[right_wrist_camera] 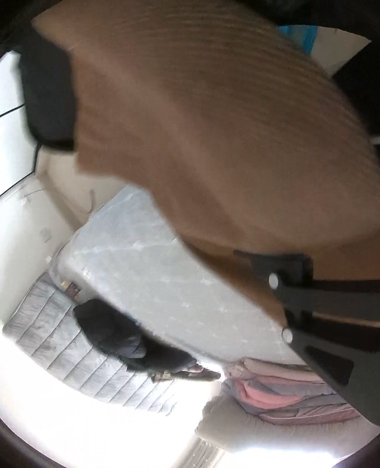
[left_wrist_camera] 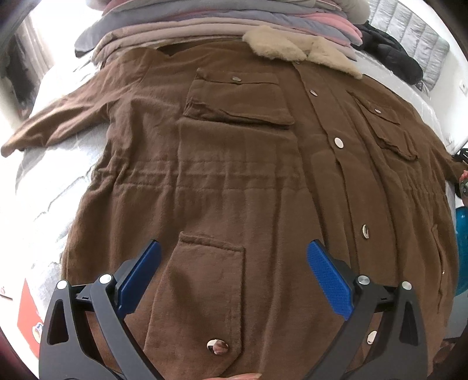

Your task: Fold large clothes

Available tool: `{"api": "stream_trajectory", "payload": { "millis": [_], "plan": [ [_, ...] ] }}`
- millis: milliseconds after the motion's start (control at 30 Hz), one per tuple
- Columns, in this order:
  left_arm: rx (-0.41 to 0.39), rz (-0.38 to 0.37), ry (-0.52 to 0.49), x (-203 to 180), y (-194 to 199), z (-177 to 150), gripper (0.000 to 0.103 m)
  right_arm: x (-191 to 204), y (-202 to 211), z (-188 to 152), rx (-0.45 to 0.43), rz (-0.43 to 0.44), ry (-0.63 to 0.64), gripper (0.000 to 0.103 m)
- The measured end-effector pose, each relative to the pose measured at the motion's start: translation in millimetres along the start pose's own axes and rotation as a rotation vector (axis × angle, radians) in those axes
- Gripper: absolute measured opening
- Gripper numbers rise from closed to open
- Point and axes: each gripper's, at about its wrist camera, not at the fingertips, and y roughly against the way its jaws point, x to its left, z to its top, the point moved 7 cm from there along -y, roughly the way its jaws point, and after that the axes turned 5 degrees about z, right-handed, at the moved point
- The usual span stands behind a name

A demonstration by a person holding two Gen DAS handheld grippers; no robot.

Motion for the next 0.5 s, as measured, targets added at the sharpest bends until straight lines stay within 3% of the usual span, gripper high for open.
{"api": "stream_trajectory", "payload": {
  "millis": [167,300,367,500],
  "plan": [
    [0.002,-0.024,0.027,6,4,-1,0.097,62,29,2,-0.092,0.098,0.179,0.009],
    [-0.013,-0.037,0.040,8,12,0,0.097,141,57,-22,-0.130,0.203,0.372,0.009],
    [-0.021,-0.043,0.043,9,16,1,0.097,191,72,-51,-0.129,0.272,0.499,0.009],
    [-0.037,-0.056,0.061,16,25,3,0.097,295,90,-160,-0.072,0.408,0.804,0.009]
  ]
}}
